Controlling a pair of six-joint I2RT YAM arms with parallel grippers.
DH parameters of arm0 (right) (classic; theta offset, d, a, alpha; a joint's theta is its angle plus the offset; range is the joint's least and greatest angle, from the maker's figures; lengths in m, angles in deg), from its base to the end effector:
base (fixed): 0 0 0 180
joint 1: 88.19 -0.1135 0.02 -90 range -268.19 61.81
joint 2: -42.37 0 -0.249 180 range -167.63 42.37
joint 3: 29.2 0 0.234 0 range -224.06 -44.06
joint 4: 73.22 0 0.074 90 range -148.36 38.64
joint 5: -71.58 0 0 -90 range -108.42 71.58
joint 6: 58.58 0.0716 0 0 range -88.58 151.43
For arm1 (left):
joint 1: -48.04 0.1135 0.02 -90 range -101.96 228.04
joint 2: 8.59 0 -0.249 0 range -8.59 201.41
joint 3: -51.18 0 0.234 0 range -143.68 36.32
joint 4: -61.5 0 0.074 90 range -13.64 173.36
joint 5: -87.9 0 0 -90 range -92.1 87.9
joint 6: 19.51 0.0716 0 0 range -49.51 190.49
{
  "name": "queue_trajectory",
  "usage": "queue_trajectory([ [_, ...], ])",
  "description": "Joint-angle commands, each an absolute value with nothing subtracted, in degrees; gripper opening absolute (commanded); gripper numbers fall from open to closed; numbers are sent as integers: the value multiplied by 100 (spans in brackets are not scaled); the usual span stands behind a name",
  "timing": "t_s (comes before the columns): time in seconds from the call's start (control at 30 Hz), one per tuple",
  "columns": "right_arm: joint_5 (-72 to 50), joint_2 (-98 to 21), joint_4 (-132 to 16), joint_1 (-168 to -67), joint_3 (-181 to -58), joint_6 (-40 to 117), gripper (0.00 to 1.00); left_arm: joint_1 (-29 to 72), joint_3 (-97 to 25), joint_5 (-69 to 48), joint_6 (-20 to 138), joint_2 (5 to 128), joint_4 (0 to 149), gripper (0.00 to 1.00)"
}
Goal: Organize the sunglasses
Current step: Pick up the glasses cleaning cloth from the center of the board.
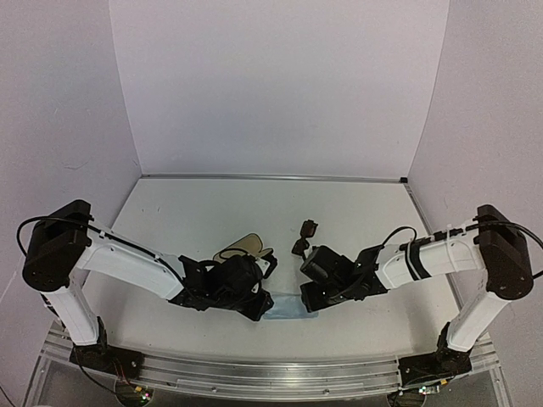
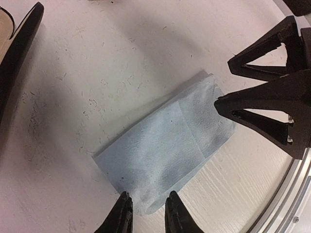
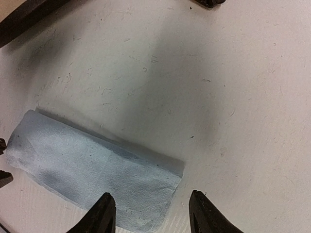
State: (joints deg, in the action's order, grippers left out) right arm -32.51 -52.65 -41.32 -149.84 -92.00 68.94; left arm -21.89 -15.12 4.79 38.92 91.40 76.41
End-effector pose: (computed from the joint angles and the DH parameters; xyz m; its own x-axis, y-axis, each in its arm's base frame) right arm 0.1589 0.2578 0.1077 -0.8280 -0.2906 -0.4796 -0.3768 0.9217 0.0921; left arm 0.1295 -0.3294 0.1201 -0.6933 0.3829 -0.6105 0.6365 0.7226 -0.2696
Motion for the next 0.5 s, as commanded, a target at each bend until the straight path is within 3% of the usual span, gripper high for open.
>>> queue_trajectory([
  [0.0,-3205,-5345,-4333,-14963,-9263,6810,53,-2242,-1603,409,3816,8987,7740,24],
  [0.37,-3147,-5443,-4382,-14918,-9264,6781,53,-2251,-1491,588,3774,8873,7911,35],
  [0.47,-3130,-5495,-4391,-14911,-9266,6776,53,-2243,-1512,997,3754,8776,8036,42],
])
